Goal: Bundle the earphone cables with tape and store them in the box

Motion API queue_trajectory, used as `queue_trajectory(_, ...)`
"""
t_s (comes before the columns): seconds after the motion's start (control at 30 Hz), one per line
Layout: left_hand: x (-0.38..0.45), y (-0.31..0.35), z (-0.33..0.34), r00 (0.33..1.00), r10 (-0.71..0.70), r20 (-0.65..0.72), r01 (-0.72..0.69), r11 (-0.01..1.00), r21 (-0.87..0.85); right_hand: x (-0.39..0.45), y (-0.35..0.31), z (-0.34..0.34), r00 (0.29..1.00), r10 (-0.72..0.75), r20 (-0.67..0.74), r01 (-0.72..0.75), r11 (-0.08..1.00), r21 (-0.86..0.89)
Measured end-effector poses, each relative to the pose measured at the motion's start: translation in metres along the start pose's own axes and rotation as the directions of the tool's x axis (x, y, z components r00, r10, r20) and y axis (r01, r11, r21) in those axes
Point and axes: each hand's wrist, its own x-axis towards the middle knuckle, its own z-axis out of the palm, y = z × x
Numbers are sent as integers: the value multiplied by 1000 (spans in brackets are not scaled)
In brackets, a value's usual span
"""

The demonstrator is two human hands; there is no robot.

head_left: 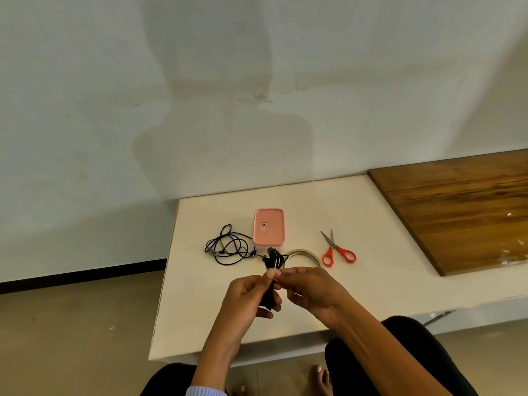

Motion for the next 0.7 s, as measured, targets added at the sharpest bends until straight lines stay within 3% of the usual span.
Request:
queue_trajectory(0.23, 0, 5, -4, 998, -31, 56, 40, 985, -170, -2, -12, -7, 975, 6, 224, -18, 998, 54)
queue_trajectory(0.57, -2, 5, -6, 989, -58, 139, 70, 994, -83, -4, -14, -10, 972, 39, 230, -14, 994, -109)
queue_trajectory(0.7, 2, 1, 1, 995, -100, 28, 96, 988, 121, -4, -6, -5, 991, -11, 131, 40, 974, -221)
